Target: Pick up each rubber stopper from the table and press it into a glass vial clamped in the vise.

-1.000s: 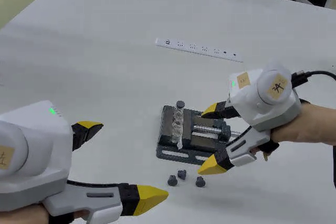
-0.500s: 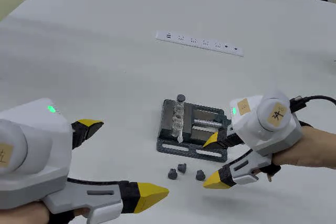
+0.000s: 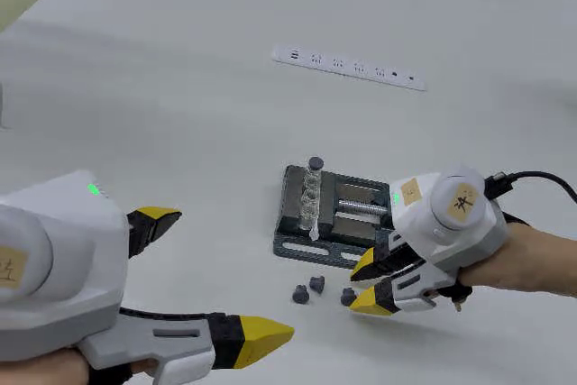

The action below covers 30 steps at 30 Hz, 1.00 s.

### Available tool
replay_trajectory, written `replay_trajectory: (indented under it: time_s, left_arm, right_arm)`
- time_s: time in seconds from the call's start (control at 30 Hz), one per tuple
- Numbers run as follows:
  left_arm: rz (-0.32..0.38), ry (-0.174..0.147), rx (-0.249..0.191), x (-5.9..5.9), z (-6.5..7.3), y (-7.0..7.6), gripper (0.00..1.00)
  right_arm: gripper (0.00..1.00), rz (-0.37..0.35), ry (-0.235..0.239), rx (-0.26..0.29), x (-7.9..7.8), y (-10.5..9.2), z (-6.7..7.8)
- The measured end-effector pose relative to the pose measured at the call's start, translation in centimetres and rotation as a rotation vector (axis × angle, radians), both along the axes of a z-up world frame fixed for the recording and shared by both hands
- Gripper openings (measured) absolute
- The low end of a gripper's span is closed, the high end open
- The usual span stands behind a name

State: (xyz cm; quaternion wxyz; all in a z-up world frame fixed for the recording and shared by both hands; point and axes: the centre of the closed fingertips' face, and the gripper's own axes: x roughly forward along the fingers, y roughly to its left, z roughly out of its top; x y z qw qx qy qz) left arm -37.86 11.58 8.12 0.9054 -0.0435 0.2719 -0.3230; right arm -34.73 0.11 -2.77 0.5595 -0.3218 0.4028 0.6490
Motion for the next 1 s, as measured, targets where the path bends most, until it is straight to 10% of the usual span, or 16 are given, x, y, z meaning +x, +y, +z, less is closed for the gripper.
replay_trajectory:
  time_s: [0.77,1.0]
  left_arm:
    - [-0.022,0.002,-0.013,0.0,0.0,-0.6,0.99]
    - [-0.017,-0.063,-0.01,0.6,1.5,-0.8,0.97]
  right_arm:
    - [0.03,-0.08,0.041,0.0,-0.2,0.2,0.0]
    - [0.03,-0.38,0.188,0.178,0.5,2.1,3.1]
